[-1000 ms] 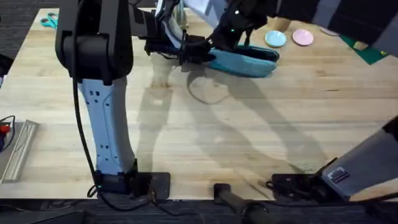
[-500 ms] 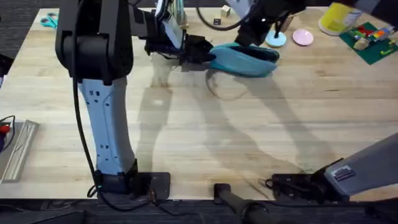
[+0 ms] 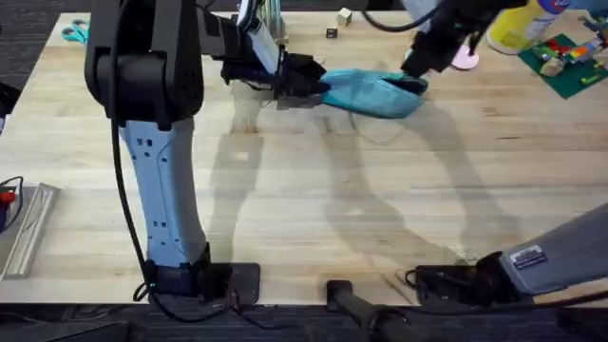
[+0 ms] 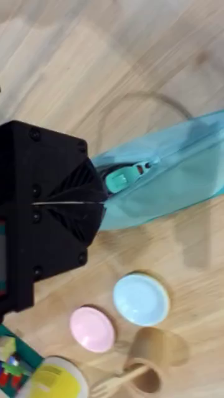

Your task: Unzip the bag, pick up the pens from the table one at a time and place them inside, then zip the bag closed.

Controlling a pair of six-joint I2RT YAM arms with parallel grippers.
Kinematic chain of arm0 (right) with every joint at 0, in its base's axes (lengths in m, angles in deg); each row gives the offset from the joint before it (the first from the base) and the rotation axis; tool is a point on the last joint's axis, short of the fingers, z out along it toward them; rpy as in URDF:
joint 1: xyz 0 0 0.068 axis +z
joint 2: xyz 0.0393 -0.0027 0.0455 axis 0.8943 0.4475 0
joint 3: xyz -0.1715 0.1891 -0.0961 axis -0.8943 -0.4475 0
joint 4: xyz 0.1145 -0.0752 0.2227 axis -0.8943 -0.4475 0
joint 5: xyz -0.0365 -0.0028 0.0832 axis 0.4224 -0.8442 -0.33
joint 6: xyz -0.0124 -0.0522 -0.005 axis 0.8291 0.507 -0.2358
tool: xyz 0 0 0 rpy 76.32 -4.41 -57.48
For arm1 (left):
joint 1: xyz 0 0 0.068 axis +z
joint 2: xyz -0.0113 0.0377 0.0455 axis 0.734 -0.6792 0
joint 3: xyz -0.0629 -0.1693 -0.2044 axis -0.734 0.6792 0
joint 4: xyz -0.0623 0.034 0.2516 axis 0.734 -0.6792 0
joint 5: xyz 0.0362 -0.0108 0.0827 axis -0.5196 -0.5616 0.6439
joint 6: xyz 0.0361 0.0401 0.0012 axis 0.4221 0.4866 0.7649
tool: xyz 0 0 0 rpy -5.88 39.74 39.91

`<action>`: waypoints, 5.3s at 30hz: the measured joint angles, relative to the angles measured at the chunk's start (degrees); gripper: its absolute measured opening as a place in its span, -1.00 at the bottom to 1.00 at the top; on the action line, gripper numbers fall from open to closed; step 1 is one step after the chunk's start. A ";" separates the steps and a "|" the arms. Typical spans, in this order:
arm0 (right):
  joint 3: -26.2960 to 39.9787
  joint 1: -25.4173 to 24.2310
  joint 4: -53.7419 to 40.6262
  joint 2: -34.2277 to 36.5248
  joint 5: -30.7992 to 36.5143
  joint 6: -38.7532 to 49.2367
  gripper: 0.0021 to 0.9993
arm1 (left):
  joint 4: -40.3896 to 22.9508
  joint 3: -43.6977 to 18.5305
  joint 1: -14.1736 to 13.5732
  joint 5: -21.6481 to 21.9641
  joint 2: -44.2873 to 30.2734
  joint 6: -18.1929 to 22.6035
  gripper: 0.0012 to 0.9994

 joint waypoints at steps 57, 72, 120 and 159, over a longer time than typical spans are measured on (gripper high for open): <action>3.86 -5.18 -5.00 -0.08 -11.54 5.06 0.99 | -4.11 0.00 0.24 4.65 0.00 0.02 0.99; 9.14 -5.33 -11.97 -4.92 -15.21 4.53 0.99 | -14.04 -2.73 -0.25 13.63 16.30 -1.95 0.99; 9.16 -8.92 -19.18 -4.93 -16.72 -2.76 0.99 | -4.70 -3.21 -14.58 34.36 18.70 -9.49 0.99; 9.16 -8.92 -19.23 -4.92 -18.80 -3.87 0.99 | -1.05 -3.21 -14.73 34.69 13.70 -12.02 -0.91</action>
